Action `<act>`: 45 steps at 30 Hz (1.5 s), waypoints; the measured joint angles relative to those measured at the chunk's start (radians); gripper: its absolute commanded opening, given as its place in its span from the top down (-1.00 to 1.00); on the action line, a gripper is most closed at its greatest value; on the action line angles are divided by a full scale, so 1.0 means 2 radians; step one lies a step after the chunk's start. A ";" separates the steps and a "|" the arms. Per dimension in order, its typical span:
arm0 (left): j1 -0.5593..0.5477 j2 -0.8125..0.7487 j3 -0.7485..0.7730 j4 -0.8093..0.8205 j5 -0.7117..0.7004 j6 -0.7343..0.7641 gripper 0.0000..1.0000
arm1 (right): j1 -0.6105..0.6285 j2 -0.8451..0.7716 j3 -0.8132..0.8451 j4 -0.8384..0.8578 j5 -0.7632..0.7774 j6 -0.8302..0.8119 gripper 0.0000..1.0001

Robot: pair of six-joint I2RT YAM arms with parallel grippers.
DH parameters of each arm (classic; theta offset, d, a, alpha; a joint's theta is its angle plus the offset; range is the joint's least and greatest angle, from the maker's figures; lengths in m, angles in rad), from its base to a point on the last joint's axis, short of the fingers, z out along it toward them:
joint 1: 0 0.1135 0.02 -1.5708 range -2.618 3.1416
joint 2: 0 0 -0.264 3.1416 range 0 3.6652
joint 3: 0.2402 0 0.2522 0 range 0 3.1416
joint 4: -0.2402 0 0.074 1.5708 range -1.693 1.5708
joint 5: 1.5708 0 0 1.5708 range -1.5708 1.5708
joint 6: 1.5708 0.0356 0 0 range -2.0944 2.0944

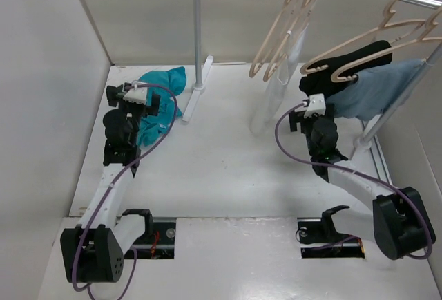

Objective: Place the t-shirt on the hanger
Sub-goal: Move the tshirt to the center of the board

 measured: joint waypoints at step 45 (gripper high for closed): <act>-0.041 0.102 0.263 -0.682 0.212 0.285 1.00 | 0.299 -0.010 0.120 -0.273 0.025 0.077 -1.00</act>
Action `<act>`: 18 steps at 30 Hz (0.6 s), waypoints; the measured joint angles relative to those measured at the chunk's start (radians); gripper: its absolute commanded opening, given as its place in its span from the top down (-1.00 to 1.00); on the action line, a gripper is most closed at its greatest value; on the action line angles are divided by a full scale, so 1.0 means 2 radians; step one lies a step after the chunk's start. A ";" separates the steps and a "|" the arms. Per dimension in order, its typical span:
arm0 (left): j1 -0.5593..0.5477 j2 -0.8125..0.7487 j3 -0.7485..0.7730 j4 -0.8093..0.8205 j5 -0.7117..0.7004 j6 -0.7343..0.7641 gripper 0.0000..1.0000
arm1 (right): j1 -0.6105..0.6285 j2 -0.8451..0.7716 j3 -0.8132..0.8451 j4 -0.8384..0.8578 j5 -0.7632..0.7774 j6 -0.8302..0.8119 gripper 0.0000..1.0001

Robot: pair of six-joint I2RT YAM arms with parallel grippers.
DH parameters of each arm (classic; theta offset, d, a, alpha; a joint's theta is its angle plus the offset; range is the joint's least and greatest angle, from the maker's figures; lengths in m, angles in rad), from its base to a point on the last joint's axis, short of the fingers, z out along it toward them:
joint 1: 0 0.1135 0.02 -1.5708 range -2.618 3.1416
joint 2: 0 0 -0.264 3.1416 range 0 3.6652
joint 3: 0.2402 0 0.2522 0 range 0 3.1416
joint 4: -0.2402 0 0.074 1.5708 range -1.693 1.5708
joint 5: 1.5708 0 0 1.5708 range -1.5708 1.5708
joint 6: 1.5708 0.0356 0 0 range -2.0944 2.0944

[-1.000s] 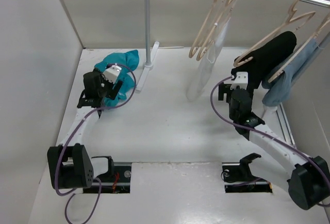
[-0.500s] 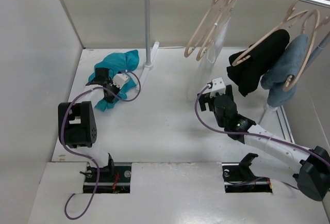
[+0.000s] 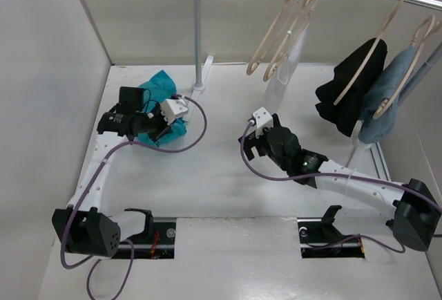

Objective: Place the t-shirt on the hanger
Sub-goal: Move the tshirt to the center of the board

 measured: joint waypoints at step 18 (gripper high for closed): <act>-0.268 -0.038 -0.026 -0.044 0.015 -0.068 -0.24 | -0.023 0.125 0.077 -0.057 -0.105 0.117 -1.00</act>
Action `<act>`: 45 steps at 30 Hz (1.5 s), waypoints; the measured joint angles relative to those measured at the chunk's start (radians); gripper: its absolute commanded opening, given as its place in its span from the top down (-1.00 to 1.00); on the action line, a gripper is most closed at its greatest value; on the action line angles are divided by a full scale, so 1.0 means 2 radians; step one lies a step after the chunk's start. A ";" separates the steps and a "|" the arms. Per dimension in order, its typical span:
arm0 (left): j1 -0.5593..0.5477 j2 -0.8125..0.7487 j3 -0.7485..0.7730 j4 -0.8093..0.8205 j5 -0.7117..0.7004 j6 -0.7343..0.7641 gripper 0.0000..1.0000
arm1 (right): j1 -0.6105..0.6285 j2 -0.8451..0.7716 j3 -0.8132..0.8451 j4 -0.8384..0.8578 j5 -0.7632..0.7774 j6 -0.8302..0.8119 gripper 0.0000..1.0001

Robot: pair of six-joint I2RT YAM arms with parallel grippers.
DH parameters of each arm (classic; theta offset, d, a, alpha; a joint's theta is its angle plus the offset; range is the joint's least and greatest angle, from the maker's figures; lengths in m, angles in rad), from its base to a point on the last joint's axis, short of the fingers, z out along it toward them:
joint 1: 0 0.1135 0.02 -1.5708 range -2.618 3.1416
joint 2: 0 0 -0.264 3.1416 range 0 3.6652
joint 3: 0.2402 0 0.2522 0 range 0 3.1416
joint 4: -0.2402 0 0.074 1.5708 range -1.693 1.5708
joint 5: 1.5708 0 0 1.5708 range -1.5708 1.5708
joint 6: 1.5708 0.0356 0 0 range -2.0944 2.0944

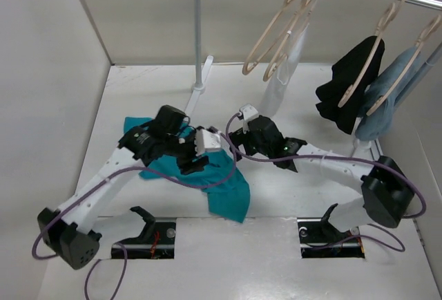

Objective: Place the t-shirt on the hanger
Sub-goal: Move the tshirt to the center of the board

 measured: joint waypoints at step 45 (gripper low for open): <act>0.281 0.026 -0.170 0.232 -0.163 -0.097 -0.40 | -0.073 0.183 0.071 -0.051 0.010 0.073 1.00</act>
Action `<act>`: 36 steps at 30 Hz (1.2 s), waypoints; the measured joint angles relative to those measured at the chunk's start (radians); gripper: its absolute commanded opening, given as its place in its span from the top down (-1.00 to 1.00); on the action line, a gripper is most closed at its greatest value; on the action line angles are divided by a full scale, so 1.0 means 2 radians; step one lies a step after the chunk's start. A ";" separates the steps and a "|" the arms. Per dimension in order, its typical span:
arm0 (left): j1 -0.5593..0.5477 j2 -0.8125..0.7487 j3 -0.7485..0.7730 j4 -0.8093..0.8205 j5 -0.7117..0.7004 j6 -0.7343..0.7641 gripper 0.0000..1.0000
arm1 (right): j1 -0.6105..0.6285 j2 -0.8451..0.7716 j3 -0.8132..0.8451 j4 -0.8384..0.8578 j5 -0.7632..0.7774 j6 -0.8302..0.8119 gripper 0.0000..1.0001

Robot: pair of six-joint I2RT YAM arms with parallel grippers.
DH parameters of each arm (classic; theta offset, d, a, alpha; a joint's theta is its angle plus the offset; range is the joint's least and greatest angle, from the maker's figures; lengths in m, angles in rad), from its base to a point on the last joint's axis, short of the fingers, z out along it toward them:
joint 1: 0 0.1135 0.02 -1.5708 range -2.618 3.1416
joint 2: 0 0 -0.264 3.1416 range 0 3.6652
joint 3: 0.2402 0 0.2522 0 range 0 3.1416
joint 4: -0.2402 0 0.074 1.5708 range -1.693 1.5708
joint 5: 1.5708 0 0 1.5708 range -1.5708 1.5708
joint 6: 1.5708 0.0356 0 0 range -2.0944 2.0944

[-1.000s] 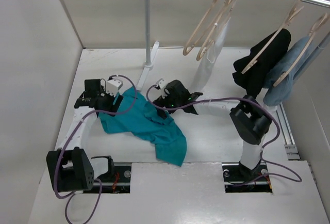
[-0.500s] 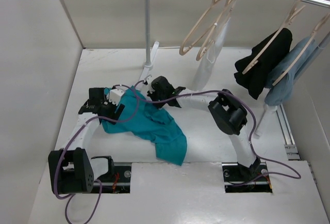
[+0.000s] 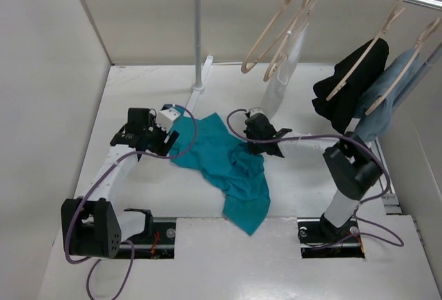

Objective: Place the t-shirt on the hanger
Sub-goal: Move the tshirt to the center of the board, then grab a hanger with the left arm

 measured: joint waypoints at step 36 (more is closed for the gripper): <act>-0.210 0.271 0.830 -0.070 0.119 -0.167 -0.58 | 0.071 -0.139 -0.103 -0.056 0.072 0.022 -0.72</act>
